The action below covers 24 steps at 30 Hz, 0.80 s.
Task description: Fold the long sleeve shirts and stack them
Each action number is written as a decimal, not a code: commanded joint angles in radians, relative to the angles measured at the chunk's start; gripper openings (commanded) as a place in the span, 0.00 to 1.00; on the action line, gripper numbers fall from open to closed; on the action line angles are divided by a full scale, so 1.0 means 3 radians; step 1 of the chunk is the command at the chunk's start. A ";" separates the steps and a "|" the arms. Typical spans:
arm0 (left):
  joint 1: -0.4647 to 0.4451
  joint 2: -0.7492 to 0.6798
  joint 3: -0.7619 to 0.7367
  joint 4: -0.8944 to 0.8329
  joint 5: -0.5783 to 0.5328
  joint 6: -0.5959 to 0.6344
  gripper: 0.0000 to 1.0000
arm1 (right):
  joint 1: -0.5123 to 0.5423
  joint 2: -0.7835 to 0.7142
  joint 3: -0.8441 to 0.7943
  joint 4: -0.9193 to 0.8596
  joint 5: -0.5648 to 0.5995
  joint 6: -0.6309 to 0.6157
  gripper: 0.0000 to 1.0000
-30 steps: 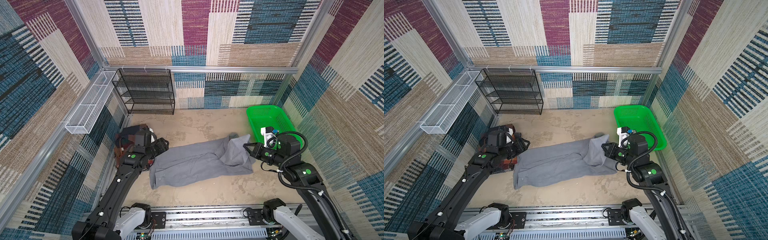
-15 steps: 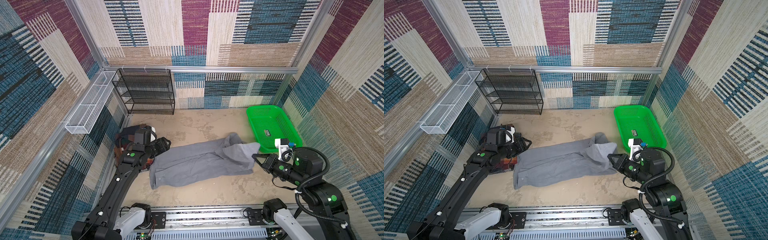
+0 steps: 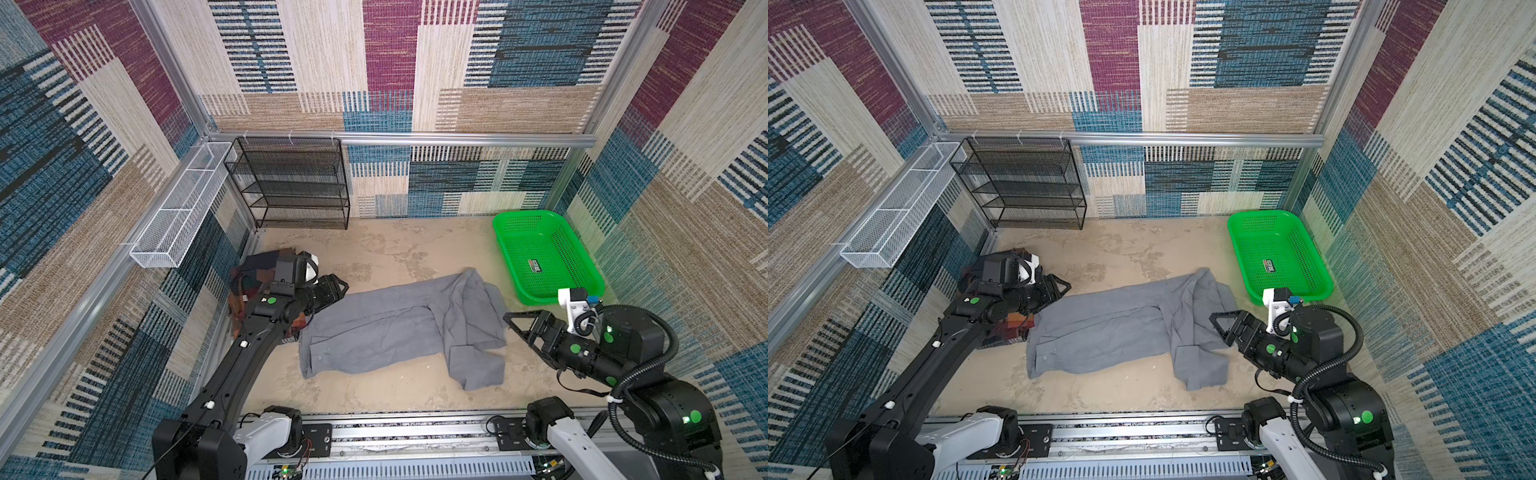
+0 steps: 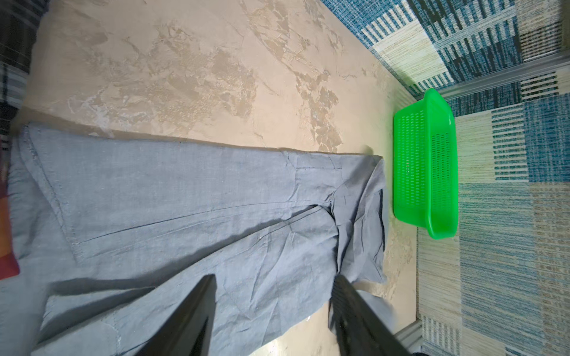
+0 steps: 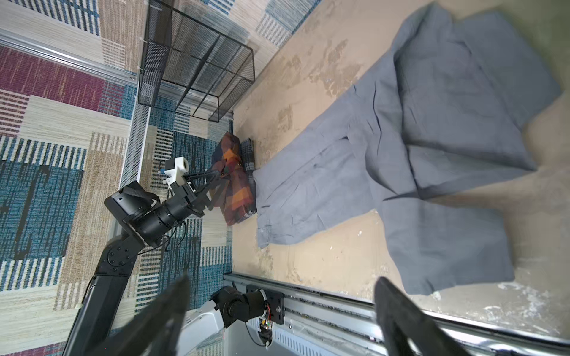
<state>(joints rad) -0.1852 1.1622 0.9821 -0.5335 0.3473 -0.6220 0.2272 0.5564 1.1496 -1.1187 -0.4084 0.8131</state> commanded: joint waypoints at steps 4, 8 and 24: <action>-0.0064 0.0224 0.0075 0.0128 0.0031 0.0117 0.63 | 0.0004 0.0489 -0.0502 0.1085 -0.0012 -0.0313 1.00; -0.0160 0.0453 0.0120 0.0133 0.0015 0.0143 0.63 | 0.0001 0.1054 -0.0747 0.1769 0.0256 -0.0453 0.98; -0.0581 0.1228 0.0306 -0.0113 -0.0564 0.0169 0.59 | -0.0206 0.3521 -0.0427 0.2945 0.0668 -0.0780 0.52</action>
<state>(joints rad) -0.3511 1.5059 1.0637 -0.5488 0.2237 -0.5980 0.1757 1.5459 0.9909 -0.3325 -0.1989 0.5850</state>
